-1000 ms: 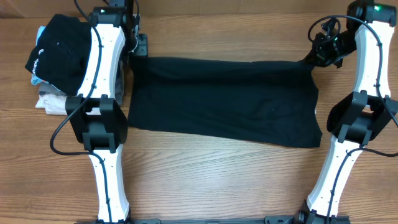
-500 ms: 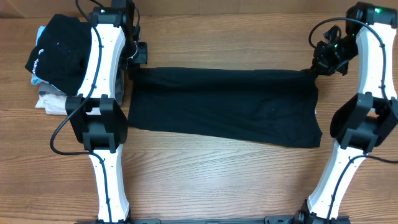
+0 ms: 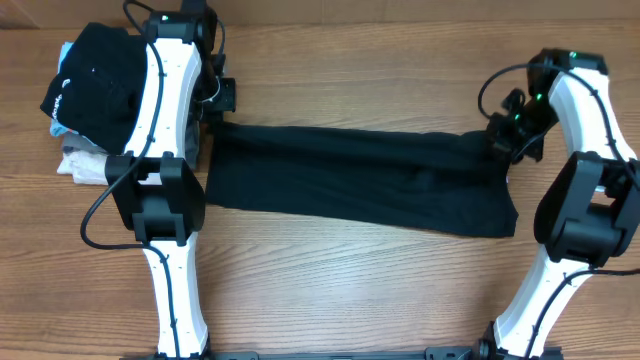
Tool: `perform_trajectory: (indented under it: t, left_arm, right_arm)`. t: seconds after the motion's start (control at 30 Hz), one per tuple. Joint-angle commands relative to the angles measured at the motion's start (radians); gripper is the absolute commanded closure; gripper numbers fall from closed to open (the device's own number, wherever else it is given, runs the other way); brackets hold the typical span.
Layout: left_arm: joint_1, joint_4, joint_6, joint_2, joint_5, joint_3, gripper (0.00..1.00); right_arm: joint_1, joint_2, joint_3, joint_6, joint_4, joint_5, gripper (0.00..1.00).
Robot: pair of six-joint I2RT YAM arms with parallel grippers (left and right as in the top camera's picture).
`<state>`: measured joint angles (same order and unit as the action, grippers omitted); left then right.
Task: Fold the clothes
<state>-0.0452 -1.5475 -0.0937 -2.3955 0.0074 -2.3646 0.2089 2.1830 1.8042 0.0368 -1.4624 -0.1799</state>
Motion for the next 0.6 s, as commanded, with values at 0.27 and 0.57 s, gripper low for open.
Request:
perform_trajectory:
  t: [0.27,0.57]
  left_arm:
    - [-0.029,-0.039,0.013,0.034,-0.026,0.072,0.96]
    - [-0.024,-0.06,0.013,0.034,-0.096,0.121,0.52]
  right_arm:
    - [0.058,-0.034,-0.085,0.013,0.054,0.015,0.96]
    - [0.064,-0.034,-0.085,-0.018,0.028,0.015,0.69]
